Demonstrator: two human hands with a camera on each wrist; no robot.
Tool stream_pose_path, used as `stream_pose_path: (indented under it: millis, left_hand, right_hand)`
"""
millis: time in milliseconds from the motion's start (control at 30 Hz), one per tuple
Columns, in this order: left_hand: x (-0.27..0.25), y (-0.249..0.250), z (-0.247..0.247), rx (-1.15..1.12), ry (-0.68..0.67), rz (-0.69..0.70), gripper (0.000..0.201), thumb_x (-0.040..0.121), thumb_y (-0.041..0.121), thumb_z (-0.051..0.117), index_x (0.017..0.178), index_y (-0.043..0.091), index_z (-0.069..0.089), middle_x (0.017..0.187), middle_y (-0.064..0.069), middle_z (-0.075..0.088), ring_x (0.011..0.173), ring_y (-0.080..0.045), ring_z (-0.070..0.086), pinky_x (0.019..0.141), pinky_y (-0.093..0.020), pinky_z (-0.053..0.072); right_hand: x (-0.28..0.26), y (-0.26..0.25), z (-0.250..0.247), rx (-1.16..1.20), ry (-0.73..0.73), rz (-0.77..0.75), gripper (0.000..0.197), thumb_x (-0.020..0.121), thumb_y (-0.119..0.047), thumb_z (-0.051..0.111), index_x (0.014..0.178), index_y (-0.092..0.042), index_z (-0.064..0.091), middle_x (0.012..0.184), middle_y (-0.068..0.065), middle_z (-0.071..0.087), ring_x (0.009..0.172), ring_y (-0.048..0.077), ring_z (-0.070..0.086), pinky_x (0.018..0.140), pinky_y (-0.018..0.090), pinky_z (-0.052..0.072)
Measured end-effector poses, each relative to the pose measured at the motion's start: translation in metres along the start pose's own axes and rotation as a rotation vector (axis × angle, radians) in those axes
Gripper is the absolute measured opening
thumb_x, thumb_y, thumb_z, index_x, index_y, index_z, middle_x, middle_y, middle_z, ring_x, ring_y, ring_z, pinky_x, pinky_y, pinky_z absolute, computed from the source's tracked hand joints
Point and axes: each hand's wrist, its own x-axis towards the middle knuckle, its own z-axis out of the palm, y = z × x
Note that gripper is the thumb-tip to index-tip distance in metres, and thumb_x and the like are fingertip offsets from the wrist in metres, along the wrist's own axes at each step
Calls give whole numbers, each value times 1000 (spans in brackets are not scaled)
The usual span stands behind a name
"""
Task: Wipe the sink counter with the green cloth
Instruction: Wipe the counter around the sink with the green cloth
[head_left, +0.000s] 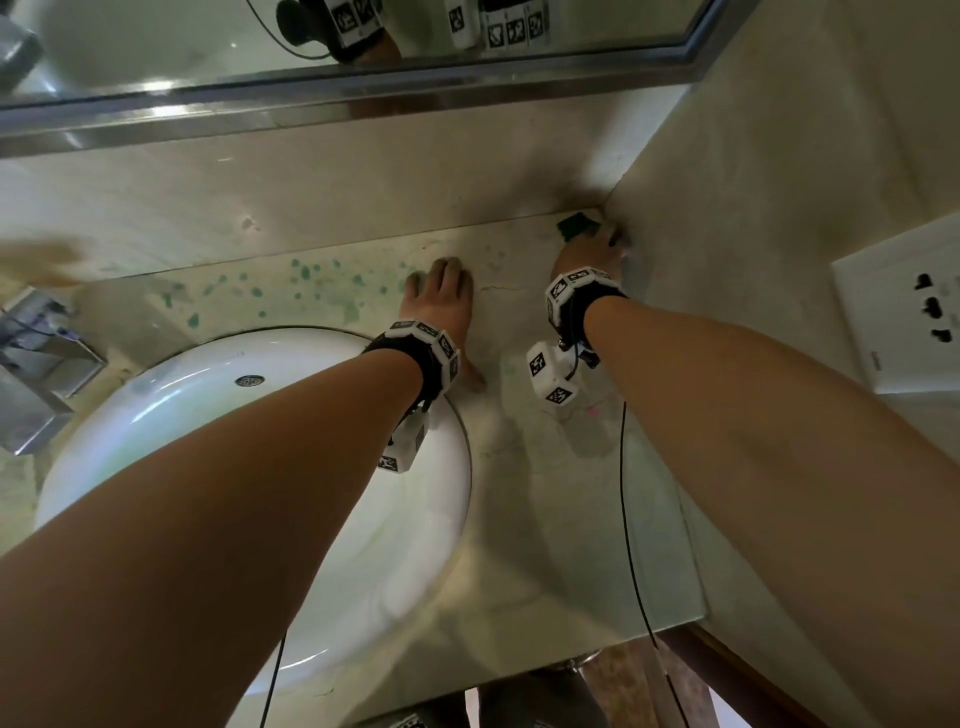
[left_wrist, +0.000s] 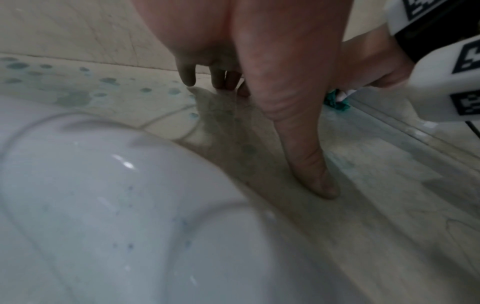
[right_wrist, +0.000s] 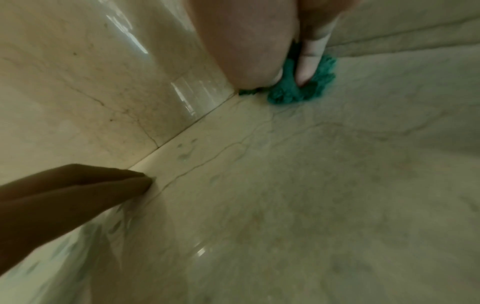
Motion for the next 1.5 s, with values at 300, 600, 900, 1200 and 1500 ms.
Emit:
stream_pose_path:
  millis: [300, 600, 900, 1200, 1500]
  left_hand:
    - [0, -2, 2, -1, 8, -3, 155, 31, 75, 82, 151, 4, 15, 155, -12, 15, 146, -30, 10, 118, -52, 14]
    - [-1, 1, 0, 9, -3, -28, 156, 30, 77, 80, 152, 5, 13, 154, -10, 16, 145, -29, 11, 119, -53, 12]
    - [-2, -2, 1, 18, -39, -17, 154, 37, 76, 80, 153, 6, 8, 158, -12, 8, 148, -29, 4, 119, -54, 7]
    - [-3, 0, -2, 29, -53, -36, 155, 38, 77, 79, 154, 7, 6, 159, -12, 6, 148, -30, 2, 119, -55, 4]
    - [-24, 1, -9, -40, -33, -158, 139, 51, 74, 78, 153, 8, 10, 156, -11, 15, 146, -30, 10, 117, -59, 11]
  right_hand:
    - [8, 0, -1, 446, 182, -217, 55, 90, -11, 50, 143, -16, 38, 153, 8, 29, 129, 38, 36, 106, 37, 36]
    - [-22, -18, 21, 457, 235, -595, 34, 95, -20, 51, 128, -22, 60, 140, 4, 49, 111, 39, 47, 97, 33, 40]
    - [-1, 14, 31, 576, 179, -412, 48, 90, -16, 57, 137, -23, 51, 140, 12, 42, 125, 32, 44, 97, 23, 38]
    - [-19, -5, 23, 564, 191, -494, 48, 92, -5, 51, 137, -23, 50, 141, 13, 37, 123, 37, 41, 106, 39, 37]
    - [-66, -7, 50, 607, 156, -485, 40, 91, -19, 60, 131, -19, 55, 128, 18, 49, 114, 38, 48, 98, 33, 46]
